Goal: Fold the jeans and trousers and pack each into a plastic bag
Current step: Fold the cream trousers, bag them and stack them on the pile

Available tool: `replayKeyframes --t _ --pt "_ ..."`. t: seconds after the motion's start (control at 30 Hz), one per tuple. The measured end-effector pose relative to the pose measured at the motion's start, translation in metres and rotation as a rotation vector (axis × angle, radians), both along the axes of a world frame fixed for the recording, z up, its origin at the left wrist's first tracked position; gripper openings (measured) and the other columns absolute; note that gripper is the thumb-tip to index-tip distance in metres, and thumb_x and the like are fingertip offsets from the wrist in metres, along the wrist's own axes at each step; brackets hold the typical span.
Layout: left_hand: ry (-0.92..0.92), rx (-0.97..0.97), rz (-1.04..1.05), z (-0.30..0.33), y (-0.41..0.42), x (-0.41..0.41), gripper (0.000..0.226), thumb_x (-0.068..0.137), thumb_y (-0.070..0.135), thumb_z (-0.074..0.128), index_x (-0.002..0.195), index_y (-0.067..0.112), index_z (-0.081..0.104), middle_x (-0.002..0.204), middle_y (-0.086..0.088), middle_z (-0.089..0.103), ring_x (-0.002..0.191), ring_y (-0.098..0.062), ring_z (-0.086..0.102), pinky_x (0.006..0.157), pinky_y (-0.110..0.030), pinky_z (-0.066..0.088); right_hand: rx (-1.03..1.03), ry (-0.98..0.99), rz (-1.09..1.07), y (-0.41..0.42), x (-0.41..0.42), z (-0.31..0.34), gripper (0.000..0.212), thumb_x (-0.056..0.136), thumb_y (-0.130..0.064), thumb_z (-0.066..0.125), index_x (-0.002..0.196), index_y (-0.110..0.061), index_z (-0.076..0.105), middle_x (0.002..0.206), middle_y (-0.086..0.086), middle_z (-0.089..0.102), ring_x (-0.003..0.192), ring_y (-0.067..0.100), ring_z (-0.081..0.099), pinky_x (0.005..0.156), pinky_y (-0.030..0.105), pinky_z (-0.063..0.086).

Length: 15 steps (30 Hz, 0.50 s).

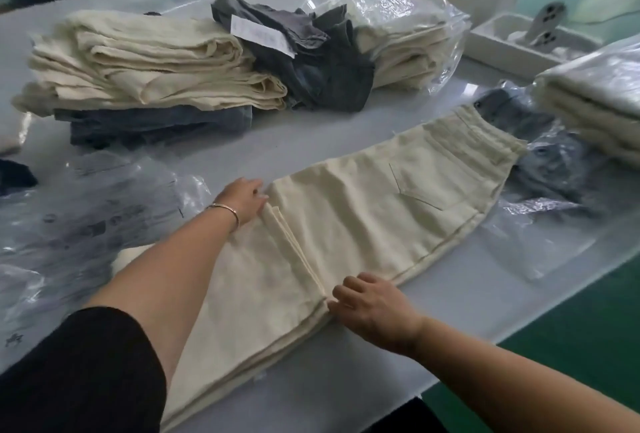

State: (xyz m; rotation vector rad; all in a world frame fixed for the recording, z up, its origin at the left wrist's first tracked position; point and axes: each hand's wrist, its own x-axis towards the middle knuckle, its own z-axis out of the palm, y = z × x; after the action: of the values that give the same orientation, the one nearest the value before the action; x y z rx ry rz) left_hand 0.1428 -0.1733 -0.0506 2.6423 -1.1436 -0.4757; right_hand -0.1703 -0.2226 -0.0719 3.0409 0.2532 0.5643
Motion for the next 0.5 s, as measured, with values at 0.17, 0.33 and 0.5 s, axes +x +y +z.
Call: replayKeyframes --t 0.17,0.33,0.5 --pt "0.121 -0.006 0.093 -0.01 -0.016 0.0 0.031 0.083 0.039 0.066 0.086 0.009 0.067 0.083 -0.009 0.063 0.074 -0.024 0.056 0.061 -0.029 0.038 0.031 0.03 -0.051 0.007 0.0 0.004 0.012 0.069 -0.015 0.074 0.071 -0.019 0.062 0.073 -0.001 0.058 0.058 0.017 0.051 0.05 0.027 0.038" --pt "0.133 -0.069 0.13 -0.006 -0.024 0.008 0.022 0.083 0.03 0.07 0.079 0.011 0.059 0.081 -0.007 0.058 0.072 -0.022 0.052 0.059 -0.029 0.034 0.083 0.083 -0.082 0.011 -0.003 0.007 0.02 0.056 -0.016 0.076 0.06 -0.022 0.057 0.065 -0.005 0.054 0.052 0.015 0.049 0.043 0.025 0.035" --pt "0.131 -0.184 0.197 -0.013 -0.032 0.0 0.02 0.077 0.023 0.077 0.079 0.009 0.062 0.078 -0.006 0.059 0.073 -0.023 0.053 0.063 -0.027 0.034 0.011 0.167 -0.008 0.012 0.001 0.014 0.015 0.059 -0.021 0.073 0.057 -0.025 0.058 0.064 -0.009 0.055 0.052 0.012 0.048 0.044 0.024 0.035"
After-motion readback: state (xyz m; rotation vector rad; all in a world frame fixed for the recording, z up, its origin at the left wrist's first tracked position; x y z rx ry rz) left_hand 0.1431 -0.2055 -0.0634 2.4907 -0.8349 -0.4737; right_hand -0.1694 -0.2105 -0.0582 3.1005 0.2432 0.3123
